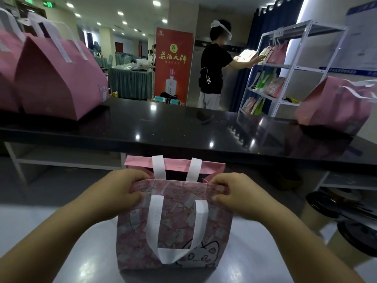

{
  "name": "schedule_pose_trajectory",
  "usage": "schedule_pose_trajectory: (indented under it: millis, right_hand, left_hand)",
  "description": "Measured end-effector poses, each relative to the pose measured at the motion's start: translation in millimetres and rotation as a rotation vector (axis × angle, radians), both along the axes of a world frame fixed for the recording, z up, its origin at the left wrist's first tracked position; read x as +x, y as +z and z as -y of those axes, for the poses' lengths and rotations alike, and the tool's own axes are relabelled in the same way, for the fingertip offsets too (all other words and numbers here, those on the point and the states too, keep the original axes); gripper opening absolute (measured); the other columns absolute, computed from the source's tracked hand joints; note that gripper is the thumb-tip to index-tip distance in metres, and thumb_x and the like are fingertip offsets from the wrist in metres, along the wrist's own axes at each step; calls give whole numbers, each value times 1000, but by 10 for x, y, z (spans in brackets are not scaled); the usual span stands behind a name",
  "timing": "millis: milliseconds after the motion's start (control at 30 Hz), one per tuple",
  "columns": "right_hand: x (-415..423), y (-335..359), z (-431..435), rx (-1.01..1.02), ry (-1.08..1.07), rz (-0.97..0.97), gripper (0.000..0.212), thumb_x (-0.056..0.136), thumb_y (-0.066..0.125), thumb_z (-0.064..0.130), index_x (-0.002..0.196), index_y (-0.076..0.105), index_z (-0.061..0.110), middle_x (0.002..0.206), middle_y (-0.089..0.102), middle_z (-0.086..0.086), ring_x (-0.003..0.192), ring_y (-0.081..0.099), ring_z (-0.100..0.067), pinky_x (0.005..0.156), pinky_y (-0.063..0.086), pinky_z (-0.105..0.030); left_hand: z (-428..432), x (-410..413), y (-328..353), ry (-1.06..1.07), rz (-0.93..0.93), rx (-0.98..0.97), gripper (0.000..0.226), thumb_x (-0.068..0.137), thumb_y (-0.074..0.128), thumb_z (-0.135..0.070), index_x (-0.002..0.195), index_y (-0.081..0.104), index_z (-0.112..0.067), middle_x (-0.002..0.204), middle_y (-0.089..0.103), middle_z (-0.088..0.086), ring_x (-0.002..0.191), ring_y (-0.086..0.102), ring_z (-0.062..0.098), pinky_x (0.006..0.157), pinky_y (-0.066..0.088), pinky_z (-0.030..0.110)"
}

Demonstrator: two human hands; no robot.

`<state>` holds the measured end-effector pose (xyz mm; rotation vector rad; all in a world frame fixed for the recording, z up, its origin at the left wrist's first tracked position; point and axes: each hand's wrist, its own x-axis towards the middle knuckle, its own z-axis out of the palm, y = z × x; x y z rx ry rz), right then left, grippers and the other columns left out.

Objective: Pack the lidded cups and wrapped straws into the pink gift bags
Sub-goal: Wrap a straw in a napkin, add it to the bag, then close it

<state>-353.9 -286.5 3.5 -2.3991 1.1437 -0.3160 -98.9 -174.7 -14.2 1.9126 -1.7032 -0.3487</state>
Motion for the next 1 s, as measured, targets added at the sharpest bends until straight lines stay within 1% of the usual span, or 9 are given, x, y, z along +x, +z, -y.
schedule_pose_trajectory:
  millis: [67,233,333,400,467,533,633,833,1000]
  right_hand:
    - [-40,-2,9,-36,-11,5,9,82,67,40,90,64,38,84,64,14,77,62,-5,68,58,-28]
    - [-128,39,46,-70,-52,113,49,60,51,79,86,65,40,79,66,17,74,62,0,66,58,-28]
    - [-134,64,57,-46,-70,184,55,58,42,85,82,66,41,77,65,25,73,60,7,60,53,-22]
    - [-128,71,86,-68,-120,212,49,65,44,81,80,66,39,76,65,25,71,60,6,60,49,-21]
    - [-109,77,129,-113,-168,190,35,71,58,69,81,65,37,76,66,18,72,61,2,63,53,-24]
    - [-82,87,174,-126,-186,165,23,72,69,56,81,63,35,76,66,15,72,61,0,64,54,-23]
    - [-63,122,246,-103,-204,162,17,73,75,41,79,61,35,75,65,14,67,61,1,55,47,-15]
    - [-27,159,319,-97,-182,132,14,75,66,20,78,60,32,76,64,12,69,61,-3,61,54,-23]
    - [-78,118,303,-116,-176,131,16,79,63,18,79,62,34,78,64,13,71,61,-2,63,55,-22]
  left_hand:
    - [1,-16,21,0,45,-36,25,78,66,-34,101,59,-40,91,55,-24,81,56,-2,64,51,16]
    - [17,-27,187,31,116,-264,30,82,44,-48,100,61,-31,87,51,-24,78,52,-4,59,39,15]
    - [100,-139,407,-19,153,-392,30,85,42,-47,94,62,-27,83,53,-21,75,54,0,59,42,19]
    - [204,-251,544,-101,243,-434,30,81,46,-46,95,63,-25,87,57,-14,78,55,5,65,48,25]
    - [350,-379,647,-213,372,-430,34,80,48,-48,101,62,-25,96,60,-9,86,53,8,72,47,26]
    - [536,-517,687,-318,492,-370,35,80,53,-48,108,58,-28,107,56,-8,95,48,10,78,43,26]
    - [844,-708,629,-388,666,-246,41,80,60,-45,116,49,-31,121,49,-8,107,44,14,89,42,31]
    - [1243,-865,523,-403,827,-128,49,80,64,-27,122,40,-23,120,47,1,103,47,22,77,43,33]
    - [1336,-818,538,-380,758,-158,22,90,50,-23,111,55,-21,109,57,0,99,54,21,78,50,38]
